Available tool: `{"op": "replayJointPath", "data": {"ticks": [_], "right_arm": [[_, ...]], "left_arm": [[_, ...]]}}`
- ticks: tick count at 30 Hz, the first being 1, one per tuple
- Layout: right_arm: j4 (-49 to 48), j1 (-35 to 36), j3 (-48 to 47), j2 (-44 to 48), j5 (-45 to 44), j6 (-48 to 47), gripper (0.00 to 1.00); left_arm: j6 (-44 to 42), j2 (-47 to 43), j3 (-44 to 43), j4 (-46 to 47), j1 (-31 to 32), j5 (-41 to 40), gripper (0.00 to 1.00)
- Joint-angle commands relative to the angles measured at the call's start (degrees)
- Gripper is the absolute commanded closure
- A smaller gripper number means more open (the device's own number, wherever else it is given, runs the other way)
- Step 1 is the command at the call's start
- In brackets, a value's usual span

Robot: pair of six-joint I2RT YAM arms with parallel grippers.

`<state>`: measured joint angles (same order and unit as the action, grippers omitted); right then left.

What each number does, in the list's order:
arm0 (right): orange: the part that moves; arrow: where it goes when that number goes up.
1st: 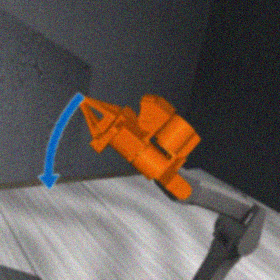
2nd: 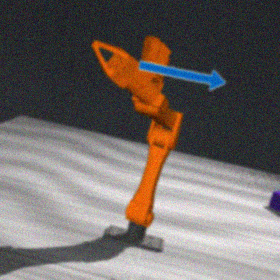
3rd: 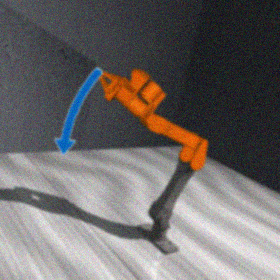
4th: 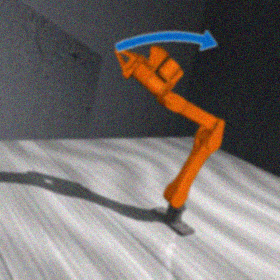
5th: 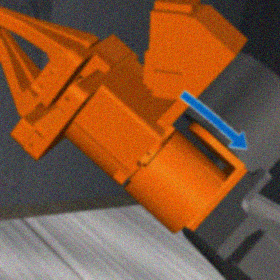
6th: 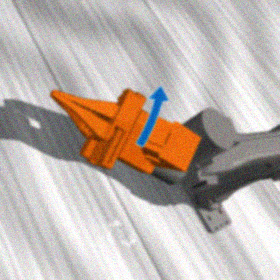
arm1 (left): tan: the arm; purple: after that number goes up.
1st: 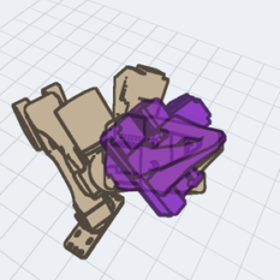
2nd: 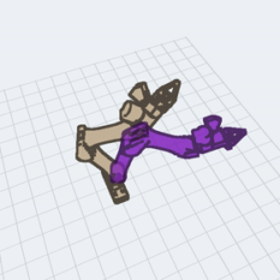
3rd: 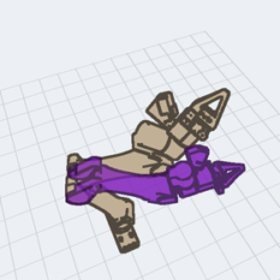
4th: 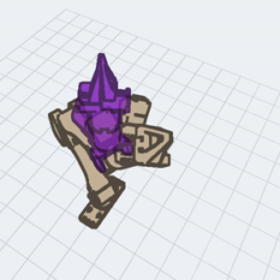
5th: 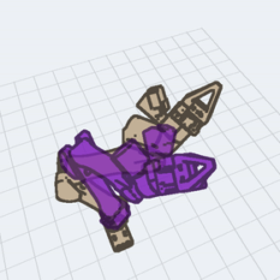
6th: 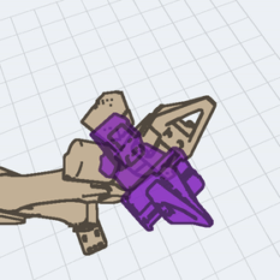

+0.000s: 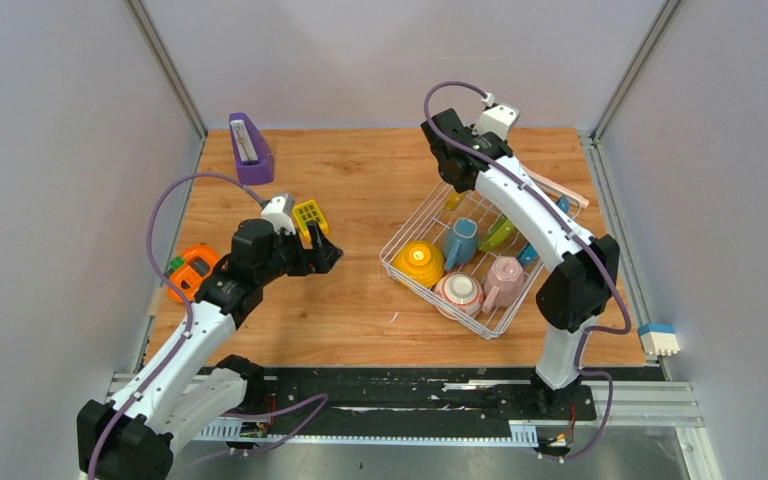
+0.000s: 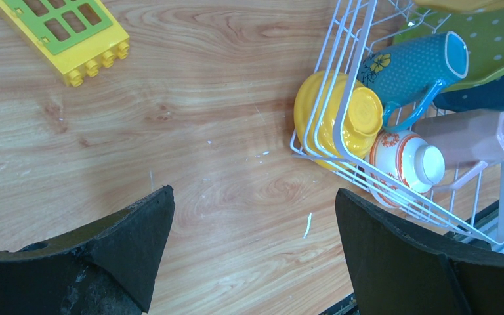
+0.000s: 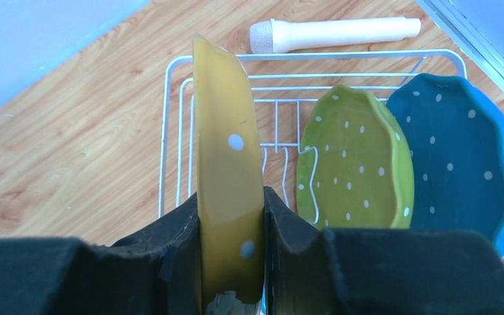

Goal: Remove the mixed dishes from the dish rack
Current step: Pick up the plate from the dish rack.

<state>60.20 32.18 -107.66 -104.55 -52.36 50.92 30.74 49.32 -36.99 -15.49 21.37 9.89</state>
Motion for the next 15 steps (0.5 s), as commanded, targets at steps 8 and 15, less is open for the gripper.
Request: {"op": "replayJointPath", "data": {"ticks": [8, 15], "right_arm": [[-22.35, 0.13, 15.45, 20.69, 6.17, -5.97, 1.00], [-38.57, -1.46, 30.59, 35.42, 22.07, -8.67, 1.00]], "left_arm": [[0.13, -1.89, -0.54, -0.15, 0.17, -1.60, 0.00], [1.25, -2.01, -0.62, 0.65, 0.19, 0.91, 0.00]]}}
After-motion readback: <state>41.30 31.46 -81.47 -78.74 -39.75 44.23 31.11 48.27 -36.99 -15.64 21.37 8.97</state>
